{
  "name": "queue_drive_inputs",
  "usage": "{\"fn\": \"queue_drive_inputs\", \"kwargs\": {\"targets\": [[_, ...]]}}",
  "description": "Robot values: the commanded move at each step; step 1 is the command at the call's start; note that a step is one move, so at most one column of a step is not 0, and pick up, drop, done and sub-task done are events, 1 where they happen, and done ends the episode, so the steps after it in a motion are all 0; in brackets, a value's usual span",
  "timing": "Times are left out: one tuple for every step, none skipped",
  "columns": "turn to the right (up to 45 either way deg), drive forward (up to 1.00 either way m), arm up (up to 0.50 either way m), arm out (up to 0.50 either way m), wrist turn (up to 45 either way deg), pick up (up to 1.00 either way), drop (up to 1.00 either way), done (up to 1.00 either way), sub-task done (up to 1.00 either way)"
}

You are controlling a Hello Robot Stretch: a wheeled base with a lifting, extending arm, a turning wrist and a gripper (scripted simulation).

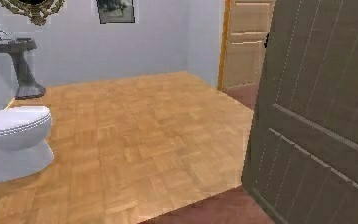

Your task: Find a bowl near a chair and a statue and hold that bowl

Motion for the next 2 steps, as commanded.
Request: {"fn": "queue_drive_inputs", "kwargs": {"targets": [[0.0,1.0,0.0,0.0,0.0,0.0,0.0,0.0,0.0],[-3.0,0.0,0.0,0.0,0.0,0.0,0.0,0.0,0.0]]}}
